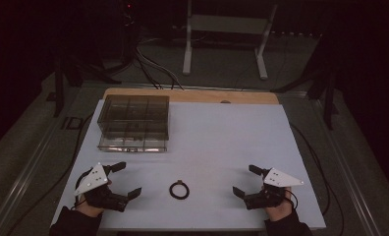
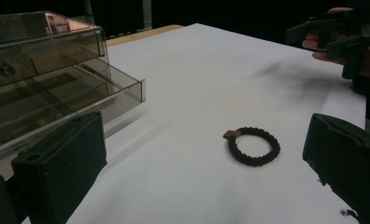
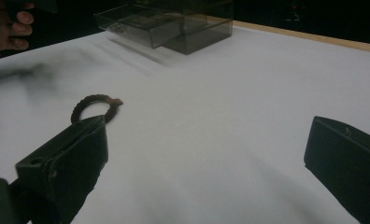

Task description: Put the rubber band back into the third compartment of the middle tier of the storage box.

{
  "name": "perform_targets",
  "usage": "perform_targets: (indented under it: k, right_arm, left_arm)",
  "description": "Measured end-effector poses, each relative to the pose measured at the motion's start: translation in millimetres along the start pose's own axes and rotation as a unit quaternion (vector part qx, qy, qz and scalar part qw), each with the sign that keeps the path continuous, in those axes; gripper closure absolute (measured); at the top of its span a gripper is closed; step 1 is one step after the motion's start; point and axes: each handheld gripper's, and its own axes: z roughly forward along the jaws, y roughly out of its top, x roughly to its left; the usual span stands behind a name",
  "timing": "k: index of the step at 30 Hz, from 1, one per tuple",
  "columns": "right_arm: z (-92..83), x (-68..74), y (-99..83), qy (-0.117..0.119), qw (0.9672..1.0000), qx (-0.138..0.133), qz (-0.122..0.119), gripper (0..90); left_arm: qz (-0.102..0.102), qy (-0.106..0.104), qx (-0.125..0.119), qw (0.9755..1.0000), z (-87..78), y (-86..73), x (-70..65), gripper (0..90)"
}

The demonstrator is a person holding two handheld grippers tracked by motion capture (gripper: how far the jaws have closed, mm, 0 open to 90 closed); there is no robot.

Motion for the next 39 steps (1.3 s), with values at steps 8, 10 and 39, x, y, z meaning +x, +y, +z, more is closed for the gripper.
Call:
perform_targets:
  k: [8, 10, 39]
  right_arm:
    - [0.6, 0.0, 0.1, 0.001, 1.0, -0.001, 0.002, 0.0]
    - [-0.1, 0.1, 0.4, 0.0, 1.0, -0.005, 0.003, 0.0]
    - [-2.2, 0.5, 0.3, 0.008, 0.9999, -0.007, 0.01, 0.0]
  left_arm:
    - [0.008, -0.001, 0.003, 1.0, 6.6, 11.6, -0.4, 0.3]
    - [0.006, 0.0, 0.005, 1.0, 8.3, 14.4, -0.3, 0.4]
    - [0.02, -0.033, 0.022, 0.999, 53.5, 33.4, -17.8, 0.4]
